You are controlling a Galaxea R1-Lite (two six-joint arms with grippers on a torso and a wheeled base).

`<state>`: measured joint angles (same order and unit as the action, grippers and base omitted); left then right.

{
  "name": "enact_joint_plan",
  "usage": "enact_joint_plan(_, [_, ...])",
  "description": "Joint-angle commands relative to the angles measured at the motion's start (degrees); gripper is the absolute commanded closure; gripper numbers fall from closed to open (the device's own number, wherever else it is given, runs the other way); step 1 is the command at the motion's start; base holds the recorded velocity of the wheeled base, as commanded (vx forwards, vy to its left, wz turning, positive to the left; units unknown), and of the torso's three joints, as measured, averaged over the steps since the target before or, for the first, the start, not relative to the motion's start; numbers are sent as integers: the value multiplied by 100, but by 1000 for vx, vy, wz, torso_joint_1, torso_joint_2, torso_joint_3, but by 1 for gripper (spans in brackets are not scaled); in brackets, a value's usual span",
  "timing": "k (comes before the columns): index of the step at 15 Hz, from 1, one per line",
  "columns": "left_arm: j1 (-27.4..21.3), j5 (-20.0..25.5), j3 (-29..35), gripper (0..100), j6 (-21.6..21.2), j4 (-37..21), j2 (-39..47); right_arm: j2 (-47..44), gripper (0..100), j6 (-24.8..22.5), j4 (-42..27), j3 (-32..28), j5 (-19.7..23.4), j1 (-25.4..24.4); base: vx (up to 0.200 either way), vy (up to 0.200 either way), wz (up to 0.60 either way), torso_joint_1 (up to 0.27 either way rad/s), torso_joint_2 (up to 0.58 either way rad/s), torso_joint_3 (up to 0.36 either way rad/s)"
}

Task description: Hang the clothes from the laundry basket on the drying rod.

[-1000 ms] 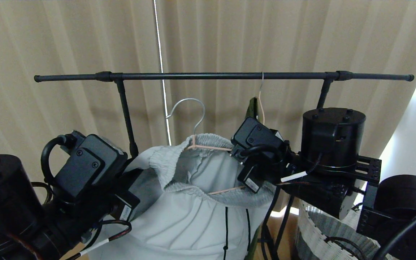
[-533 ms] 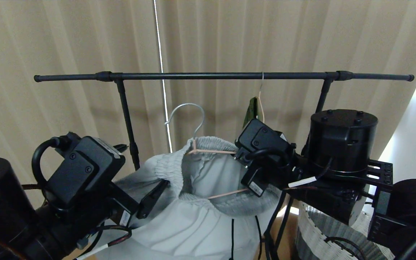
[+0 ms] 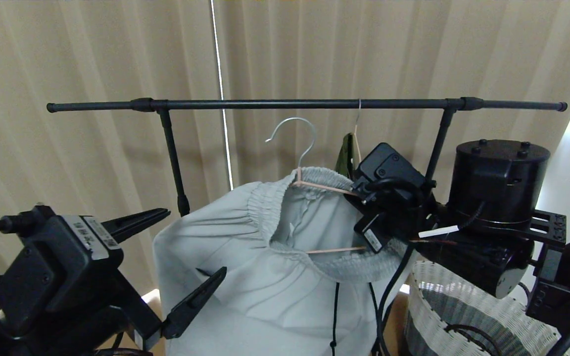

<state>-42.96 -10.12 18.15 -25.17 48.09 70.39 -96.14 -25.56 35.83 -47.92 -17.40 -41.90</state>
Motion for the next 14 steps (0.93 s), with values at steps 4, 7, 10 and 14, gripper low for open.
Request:
enact_joint_plan(4, [-274,36,-119,0,92,-2,-131,-98,100,51,3,-174,-71,6,0,0,0,0,0,0])
enact_joint_plan(7, [-485,19,110,0,513,7,238,-178,100,51,3,-244,-62,-2,0,0,0,0,0,0])
enact_joint_plan(10, [-520,-17,593,0,1041,7,854,-292,100,60,12,-385,-62,-29,0,0,0,0,0,0])
enact_joint_plan(14, [-591,-992,1085,0,1612,7,1618,-292,100,51,3,-385,-71,-152,0,0,0,0,0,0])
